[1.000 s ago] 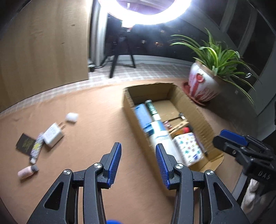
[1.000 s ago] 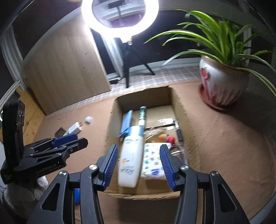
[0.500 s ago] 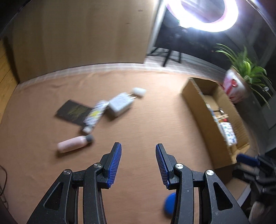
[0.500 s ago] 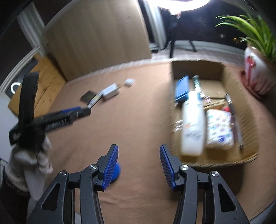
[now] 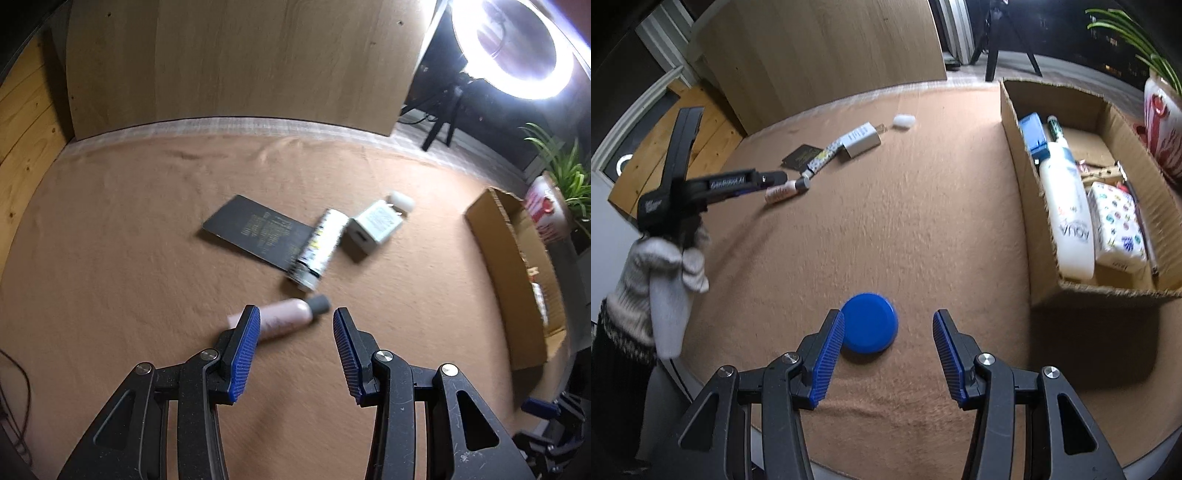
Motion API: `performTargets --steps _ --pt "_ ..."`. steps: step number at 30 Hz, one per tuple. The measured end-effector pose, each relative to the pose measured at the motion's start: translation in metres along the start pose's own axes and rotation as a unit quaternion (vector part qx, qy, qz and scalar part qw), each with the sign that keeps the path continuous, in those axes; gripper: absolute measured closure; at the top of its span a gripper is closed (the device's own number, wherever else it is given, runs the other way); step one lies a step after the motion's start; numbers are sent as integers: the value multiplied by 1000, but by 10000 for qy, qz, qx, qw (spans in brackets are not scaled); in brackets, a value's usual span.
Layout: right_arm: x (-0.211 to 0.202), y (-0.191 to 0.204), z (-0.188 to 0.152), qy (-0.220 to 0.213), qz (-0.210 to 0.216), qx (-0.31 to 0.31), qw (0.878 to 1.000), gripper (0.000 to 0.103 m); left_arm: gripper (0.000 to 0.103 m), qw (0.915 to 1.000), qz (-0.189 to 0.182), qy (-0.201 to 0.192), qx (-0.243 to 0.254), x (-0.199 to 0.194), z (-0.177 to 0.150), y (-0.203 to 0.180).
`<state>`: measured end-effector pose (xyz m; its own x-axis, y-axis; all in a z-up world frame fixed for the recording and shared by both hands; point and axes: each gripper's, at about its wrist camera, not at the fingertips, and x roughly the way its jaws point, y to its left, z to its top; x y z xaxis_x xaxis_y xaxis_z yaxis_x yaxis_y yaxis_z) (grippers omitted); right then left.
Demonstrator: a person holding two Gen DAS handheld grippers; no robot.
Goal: Organize objects
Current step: 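Move both tools back toward the blue lid and pink bottle, then grasp the pink bottle with the left tool while the right tool grasps the blue lid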
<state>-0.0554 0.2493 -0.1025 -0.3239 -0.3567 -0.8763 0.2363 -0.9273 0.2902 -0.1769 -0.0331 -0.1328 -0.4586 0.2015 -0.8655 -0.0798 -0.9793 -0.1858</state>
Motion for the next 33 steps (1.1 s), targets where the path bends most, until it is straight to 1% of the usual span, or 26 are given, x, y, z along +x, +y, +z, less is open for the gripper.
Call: performTargets --steps 2,3,4,6,8,11,16,18,21,24,25,27,28,29,30,33 --pt "3 -2 -2 81 -9 59 9999 57 58 10000 -4 17 19 6 7 6" --pt "4 -2 -3 109 -17 80 9999 57 57 10000 -39 42 -19 10 11 10" --pt "4 -3 -4 124 -17 111 9999 57 56 9998 -122 104 -81 14 15 15" --pt "5 -5 -6 138 1 176 9998 57 56 9995 -170 183 -177 19 20 22" --pt "6 -5 -6 145 14 204 9997 57 56 9992 -238 277 -168 24 23 26" --pt "8 -6 -5 163 20 210 9996 57 56 9974 -492 485 -188 30 19 29" --pt "15 -2 -2 248 106 143 9995 57 57 9967 -541 604 -4 29 2 21" --pt "20 1 -1 300 134 70 9994 57 57 9969 -486 614 112 27 -5 14" --pt "29 8 1 399 119 -99 9991 57 57 9974 -149 623 327 28 -11 2" --pt "38 17 0 468 44 -329 9984 57 57 9971 84 615 435 29 -14 -9" --pt "41 20 0 489 -36 -424 9979 57 58 9972 113 612 415 29 -14 -11" --pt "46 24 -1 526 -152 -582 9968 57 71 9969 94 641 446 30 -14 -15" --pt "48 26 -2 551 -151 -643 9963 57 74 9968 134 636 464 31 -15 -16" --pt "48 27 -3 572 -142 -683 9959 57 80 9967 212 625 480 31 -16 -18" --pt "49 29 -3 583 -139 -725 9956 57 82 9966 234 620 480 31 -16 -18" --pt "51 35 -5 574 -241 -929 9937 55 82 9971 201 602 430 30 -19 -19"
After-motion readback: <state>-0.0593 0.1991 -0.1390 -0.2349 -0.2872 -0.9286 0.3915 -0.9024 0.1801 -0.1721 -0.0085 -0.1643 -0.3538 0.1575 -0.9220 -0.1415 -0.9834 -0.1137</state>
